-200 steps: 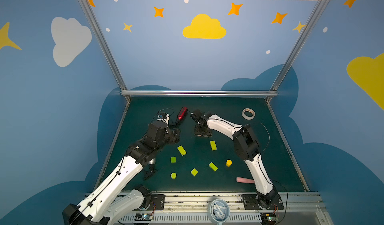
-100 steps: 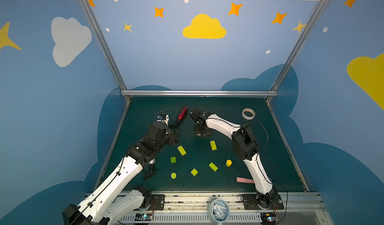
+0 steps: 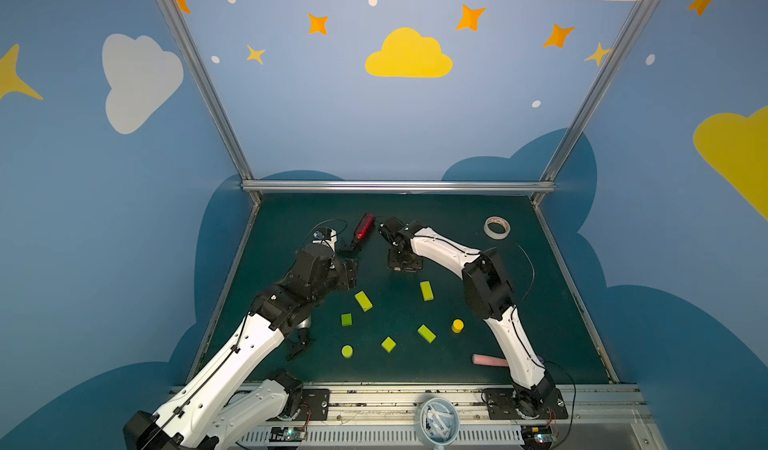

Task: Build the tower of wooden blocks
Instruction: 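Lower the held block onto the other block and open the right gripper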

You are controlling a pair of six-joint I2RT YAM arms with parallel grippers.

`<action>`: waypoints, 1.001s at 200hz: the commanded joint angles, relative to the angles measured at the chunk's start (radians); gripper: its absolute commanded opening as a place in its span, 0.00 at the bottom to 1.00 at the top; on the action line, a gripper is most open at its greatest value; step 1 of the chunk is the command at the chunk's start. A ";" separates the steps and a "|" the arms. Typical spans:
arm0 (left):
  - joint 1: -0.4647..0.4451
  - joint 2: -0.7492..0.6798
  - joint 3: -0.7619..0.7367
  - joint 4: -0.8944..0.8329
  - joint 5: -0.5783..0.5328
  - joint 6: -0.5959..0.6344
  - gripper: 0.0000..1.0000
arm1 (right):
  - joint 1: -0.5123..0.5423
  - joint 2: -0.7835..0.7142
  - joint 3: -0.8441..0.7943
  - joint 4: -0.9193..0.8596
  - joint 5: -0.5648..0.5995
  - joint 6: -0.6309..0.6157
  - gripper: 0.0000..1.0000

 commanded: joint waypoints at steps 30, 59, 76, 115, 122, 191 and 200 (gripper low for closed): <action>0.003 -0.017 -0.019 -0.013 -0.016 0.011 0.75 | 0.010 0.058 0.015 -0.013 -0.008 0.017 0.60; 0.004 -0.017 -0.020 -0.012 -0.019 0.013 0.75 | 0.011 0.061 0.017 -0.027 -0.002 0.015 0.63; 0.003 -0.017 -0.021 -0.010 -0.017 0.012 0.75 | 0.012 0.060 0.017 -0.027 -0.003 0.015 0.68; 0.005 -0.021 -0.021 -0.012 -0.019 0.013 0.75 | 0.012 0.060 0.017 -0.022 -0.005 0.014 0.78; 0.005 -0.021 -0.020 -0.012 -0.019 0.013 0.75 | 0.012 0.060 0.017 -0.022 -0.007 0.012 0.79; 0.005 -0.022 -0.023 -0.012 -0.018 0.012 0.76 | 0.009 0.059 0.016 -0.023 -0.009 0.012 0.84; 0.005 -0.023 -0.023 -0.013 -0.019 0.013 0.76 | 0.010 0.057 0.017 -0.023 -0.010 0.011 0.85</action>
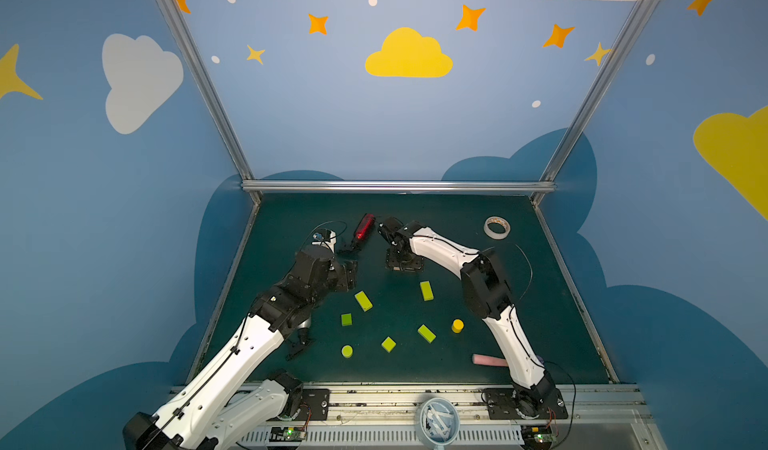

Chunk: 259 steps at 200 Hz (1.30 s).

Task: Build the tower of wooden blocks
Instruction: 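Lower the held block onto the other block and open the right gripper, then lift the right gripper off the stack while the left gripper approaches a lime-green block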

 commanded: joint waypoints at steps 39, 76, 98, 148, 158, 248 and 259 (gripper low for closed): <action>0.005 -0.021 -0.012 -0.012 -0.015 0.009 0.76 | 0.005 0.023 -0.004 -0.002 -0.011 -0.008 0.89; 0.005 -0.021 -0.012 -0.012 -0.014 0.007 0.76 | 0.005 -0.014 -0.026 0.021 -0.021 -0.021 0.89; 0.005 -0.023 -0.014 -0.012 -0.014 0.004 0.76 | 0.007 -0.035 -0.031 0.032 -0.030 -0.031 0.89; 0.005 -0.028 -0.014 -0.014 -0.014 0.003 0.76 | 0.007 -0.066 -0.020 0.005 0.000 -0.038 0.89; 0.005 -0.028 -0.016 -0.014 -0.014 0.003 0.76 | 0.007 -0.071 -0.014 -0.014 0.021 -0.038 0.89; 0.005 -0.032 -0.012 -0.012 -0.005 -0.004 0.76 | 0.010 -0.157 -0.022 -0.040 0.044 -0.060 0.89; 0.005 -0.030 -0.011 -0.012 -0.003 -0.005 0.75 | 0.010 -0.191 -0.037 -0.027 0.034 -0.069 0.89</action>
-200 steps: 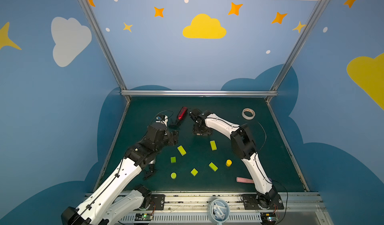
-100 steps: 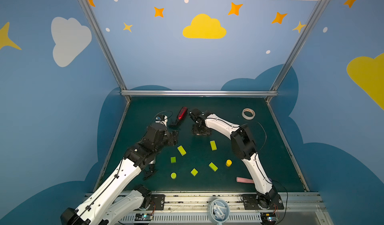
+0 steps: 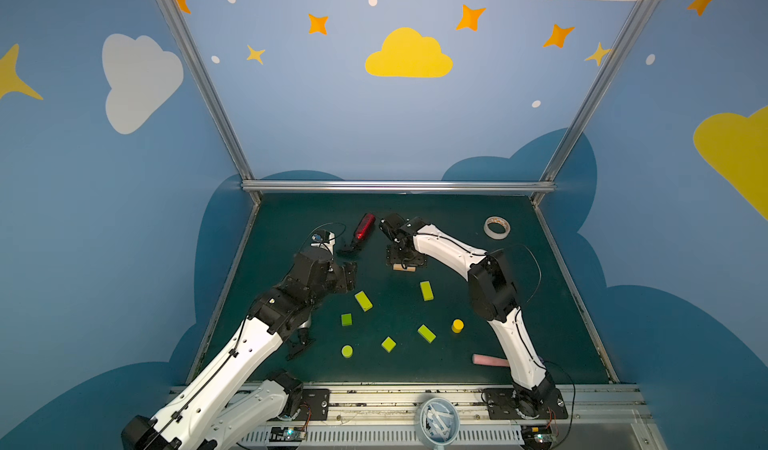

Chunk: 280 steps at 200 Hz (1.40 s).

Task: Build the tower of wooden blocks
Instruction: 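Lift the right gripper off the stack while the left gripper approaches a lime-green block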

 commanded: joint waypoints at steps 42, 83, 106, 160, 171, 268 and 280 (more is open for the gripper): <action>0.005 0.028 0.028 -0.025 0.011 -0.007 0.73 | -0.031 -0.295 -0.170 0.102 -0.084 -0.068 0.89; 0.006 0.091 0.059 -0.028 0.046 -0.022 0.69 | -0.104 -0.476 -0.395 0.207 -0.232 -0.090 0.81; 0.006 0.151 0.081 -0.028 0.072 -0.044 0.59 | -0.125 -0.518 -0.477 0.221 -0.272 -0.095 0.39; 0.011 0.298 0.145 -0.080 0.130 -0.087 0.30 | -0.137 -0.611 -0.662 0.289 -0.332 -0.108 0.00; 0.011 0.331 0.160 -0.110 0.140 -0.095 0.34 | -0.137 -0.632 -0.688 0.285 -0.321 -0.111 0.00; 0.010 0.675 0.234 -0.299 0.279 -0.296 0.60 | -0.153 -0.697 -0.842 0.302 -0.274 -0.126 0.00; 0.011 0.693 0.239 -0.294 0.291 -0.315 0.60 | -0.158 -0.704 -0.853 0.306 -0.274 -0.128 0.00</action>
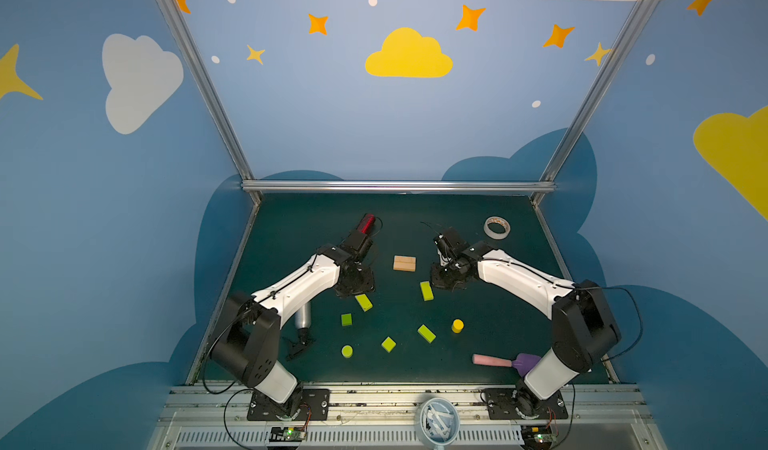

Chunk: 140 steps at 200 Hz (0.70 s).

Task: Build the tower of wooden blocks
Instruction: 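Lift the right gripper off the stack while the left gripper approaches a lime-green block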

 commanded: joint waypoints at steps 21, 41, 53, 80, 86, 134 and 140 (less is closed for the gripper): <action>0.001 0.058 0.021 -0.046 0.047 -0.111 0.59 | -0.021 -0.061 -0.035 0.018 0.020 -0.017 0.00; 0.003 0.095 0.024 -0.057 0.030 -0.138 0.60 | -0.028 -0.075 -0.054 0.028 0.023 -0.018 0.00; 0.003 0.122 0.035 -0.061 0.026 -0.143 0.60 | -0.031 -0.084 -0.070 0.040 0.023 -0.013 0.00; 0.003 0.172 0.055 -0.035 0.036 -0.164 0.59 | -0.038 -0.099 -0.102 0.060 0.014 -0.002 0.00; 0.004 0.183 0.060 -0.036 0.036 -0.164 0.58 | -0.039 -0.101 -0.106 0.060 0.013 -0.001 0.00; 0.022 0.227 0.084 -0.043 0.021 -0.157 0.55 | -0.054 -0.145 -0.148 0.070 0.027 -0.002 0.00; 0.025 0.232 0.086 -0.046 0.019 -0.155 0.55 | -0.057 -0.147 -0.151 0.071 0.028 -0.001 0.00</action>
